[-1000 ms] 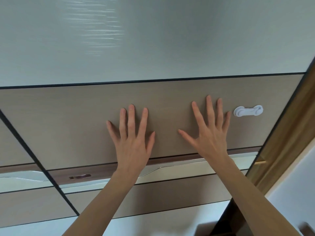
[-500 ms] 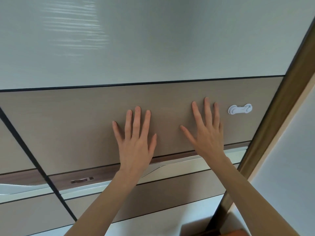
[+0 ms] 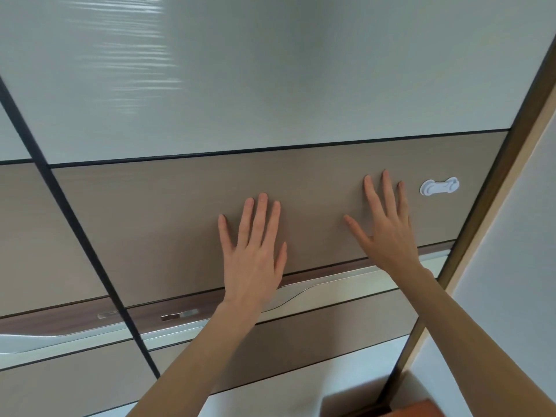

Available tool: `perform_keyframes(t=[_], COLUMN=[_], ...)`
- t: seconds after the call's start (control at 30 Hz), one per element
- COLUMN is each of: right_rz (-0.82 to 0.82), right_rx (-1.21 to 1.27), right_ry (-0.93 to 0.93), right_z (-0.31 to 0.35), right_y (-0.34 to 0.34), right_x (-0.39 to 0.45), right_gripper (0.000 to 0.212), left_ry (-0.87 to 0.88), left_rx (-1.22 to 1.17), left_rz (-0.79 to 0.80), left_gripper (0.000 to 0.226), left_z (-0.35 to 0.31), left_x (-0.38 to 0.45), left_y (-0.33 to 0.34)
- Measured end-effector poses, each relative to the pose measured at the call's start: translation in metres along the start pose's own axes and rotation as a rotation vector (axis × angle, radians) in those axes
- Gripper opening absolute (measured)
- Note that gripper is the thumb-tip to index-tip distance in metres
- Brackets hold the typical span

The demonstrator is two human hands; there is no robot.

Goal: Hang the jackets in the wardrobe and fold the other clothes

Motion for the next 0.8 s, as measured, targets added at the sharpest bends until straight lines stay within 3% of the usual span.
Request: perform_keyframes(t=[0.33, 0.53, 0.8], right_rz=[0.009, -0.089, -0.083], right_rx=[-0.057, -0.134, -0.260], right_ry=[0.058, 0.059, 0.203], right_z=[-0.009, 0.040, 0.104], right_y=[-0.027, -0.067, -0.102], right_x=[-0.013, -0.063, -0.144], right_gripper=[0.074, 0.067, 0.068], left_ry=[0.118, 0.138, 0.216], left_rx=[-0.047, -0.215, -0.428], left_rz=[0.046, 0.032, -0.039], left_gripper=[0.070, 0.063, 0.050], left_z=[-0.019, -0.021, -0.008], left_x=[0.005, -0.003, -0.044], left_y=[-0.018, -0.042, -0.086])
Point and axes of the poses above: each hand's wrist, its own x-axis towards the middle knuckle, its own y-axis out of the palm, z = x × y, the point moved 10 cm from there along x, towards the middle knuckle, and after that the axes turned 14 degrees about z, right-handed, at the moved point
